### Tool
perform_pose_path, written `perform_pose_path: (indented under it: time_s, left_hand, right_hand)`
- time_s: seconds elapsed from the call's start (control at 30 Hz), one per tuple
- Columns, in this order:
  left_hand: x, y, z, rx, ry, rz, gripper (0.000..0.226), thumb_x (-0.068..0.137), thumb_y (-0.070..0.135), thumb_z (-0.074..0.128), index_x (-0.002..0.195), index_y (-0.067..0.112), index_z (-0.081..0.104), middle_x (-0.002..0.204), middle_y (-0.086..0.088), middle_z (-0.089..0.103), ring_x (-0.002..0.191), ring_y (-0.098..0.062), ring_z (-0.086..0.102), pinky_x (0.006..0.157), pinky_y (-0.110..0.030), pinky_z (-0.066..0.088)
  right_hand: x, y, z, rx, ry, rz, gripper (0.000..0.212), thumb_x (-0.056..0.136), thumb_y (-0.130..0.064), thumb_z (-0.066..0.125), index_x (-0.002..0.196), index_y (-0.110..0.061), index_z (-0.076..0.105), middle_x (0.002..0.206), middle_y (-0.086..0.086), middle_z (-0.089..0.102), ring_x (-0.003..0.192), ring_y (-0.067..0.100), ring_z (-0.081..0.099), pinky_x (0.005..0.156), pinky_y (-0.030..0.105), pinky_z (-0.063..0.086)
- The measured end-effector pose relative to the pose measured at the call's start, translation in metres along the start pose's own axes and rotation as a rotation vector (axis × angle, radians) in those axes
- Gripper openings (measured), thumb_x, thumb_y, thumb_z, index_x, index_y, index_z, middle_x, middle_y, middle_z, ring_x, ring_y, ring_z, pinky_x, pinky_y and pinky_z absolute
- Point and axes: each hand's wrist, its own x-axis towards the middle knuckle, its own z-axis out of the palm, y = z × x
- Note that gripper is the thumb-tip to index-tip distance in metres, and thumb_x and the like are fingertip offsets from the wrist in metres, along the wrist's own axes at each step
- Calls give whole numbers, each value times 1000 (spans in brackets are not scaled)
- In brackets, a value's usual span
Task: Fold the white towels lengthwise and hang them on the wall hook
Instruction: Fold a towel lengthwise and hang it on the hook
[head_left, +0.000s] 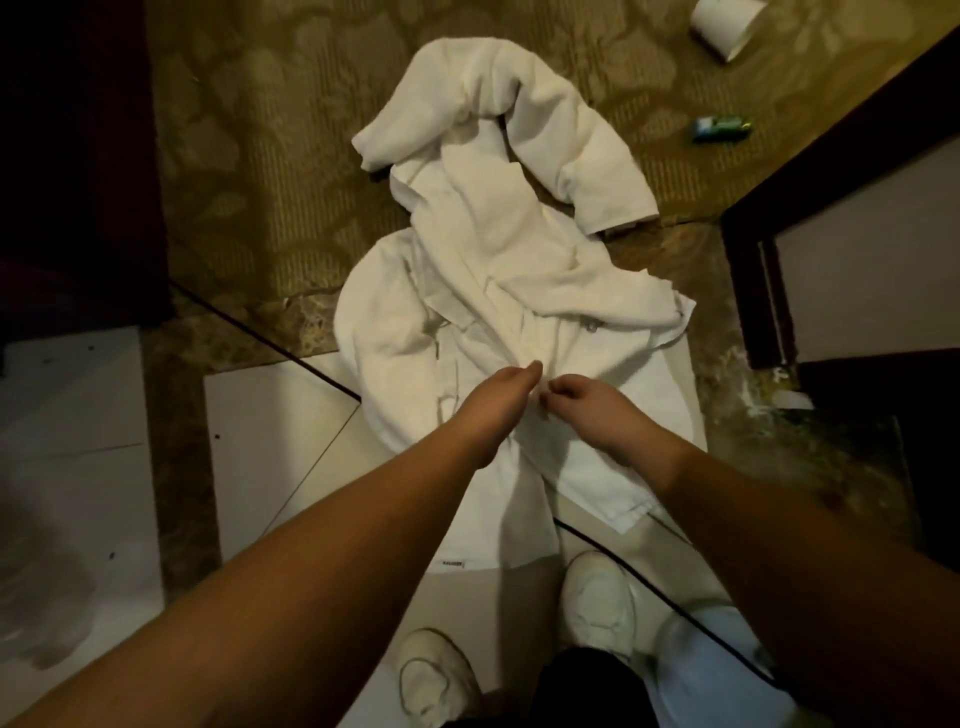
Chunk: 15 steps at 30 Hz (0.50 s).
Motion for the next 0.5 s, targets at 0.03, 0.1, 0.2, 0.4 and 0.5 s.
perform_pose_path:
  time_s: [0.03,0.1,0.2,0.4,0.5]
  left_hand:
    - [-9,0,0,-62,-2,-3,41,99,46,54,122,13,62,120,-6,66,111,-23,62,106,-40,45]
    - [-34,3,-1,-169,-18,-8,23,98,35,62,98,12,66,94,-5,70,88,-20,67,94,-35,49]
    - [-74,5,-7,-277,-36,-63,9,95,16,63,96,7,63,95,-12,69,84,-24,66,81,-32,54]
    - [-166,29,-28,-311,-86,-50,20,101,22,55,102,6,66,93,-13,69,78,-23,64,82,-35,54]
    - [-218,43,-34,-309,-138,-6,54,103,49,44,124,3,63,118,-20,69,104,-33,67,100,-44,50]
  right_hand:
    - [-19,-6,-2,83,-7,-9,19,97,-35,59,106,-22,69,96,-5,68,91,14,63,69,26,44]
    - [-56,-19,-8,185,-22,-41,22,98,-33,59,111,-20,69,99,-5,70,93,10,64,74,21,47]
    - [-103,-40,-12,191,-83,-74,22,99,-28,58,113,-14,66,103,0,68,93,9,60,72,11,44]
    - [-187,-84,-30,332,-84,-53,17,100,-29,57,108,-19,68,109,1,70,102,15,63,95,28,49]
    - [-224,-119,-50,589,-68,-9,22,93,-35,61,105,-20,70,110,7,73,110,25,66,105,47,47]
